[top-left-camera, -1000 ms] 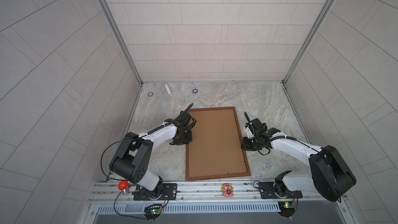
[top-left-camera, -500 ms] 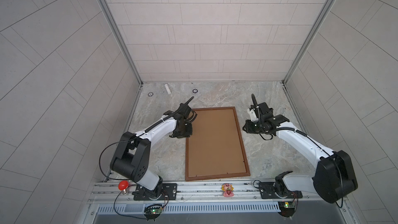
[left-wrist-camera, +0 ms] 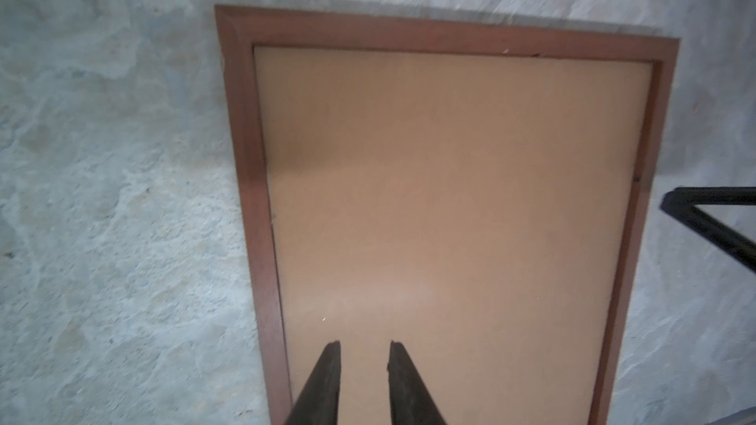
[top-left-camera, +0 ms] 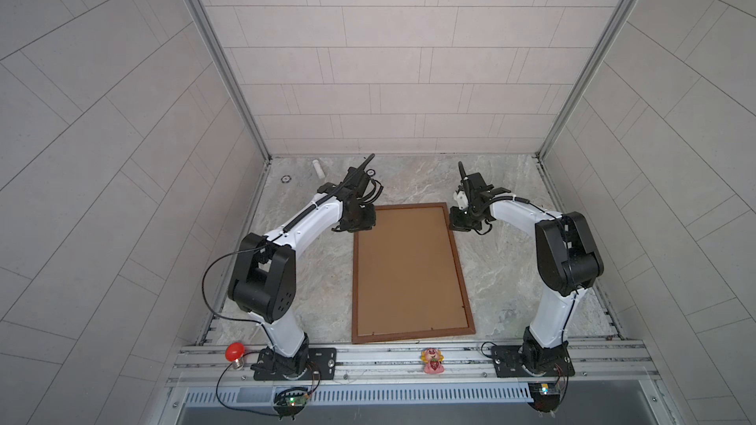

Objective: Put the photo into the frame

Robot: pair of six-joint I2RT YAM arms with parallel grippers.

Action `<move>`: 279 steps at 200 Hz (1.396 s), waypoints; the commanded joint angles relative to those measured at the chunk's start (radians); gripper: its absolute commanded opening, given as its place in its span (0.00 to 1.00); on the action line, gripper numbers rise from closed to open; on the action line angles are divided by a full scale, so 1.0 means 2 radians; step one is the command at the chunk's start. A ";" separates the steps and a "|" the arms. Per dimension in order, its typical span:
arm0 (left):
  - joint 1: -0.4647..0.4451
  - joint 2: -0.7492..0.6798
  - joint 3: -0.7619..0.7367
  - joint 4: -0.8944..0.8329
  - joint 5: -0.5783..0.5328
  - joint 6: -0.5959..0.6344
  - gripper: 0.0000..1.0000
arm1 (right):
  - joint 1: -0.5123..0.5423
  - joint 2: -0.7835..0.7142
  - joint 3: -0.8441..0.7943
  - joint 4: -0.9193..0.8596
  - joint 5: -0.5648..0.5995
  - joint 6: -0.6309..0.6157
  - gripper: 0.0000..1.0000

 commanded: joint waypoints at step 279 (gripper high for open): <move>0.006 0.030 -0.005 0.015 0.068 0.002 0.24 | 0.019 0.076 0.046 -0.046 0.003 -0.013 0.00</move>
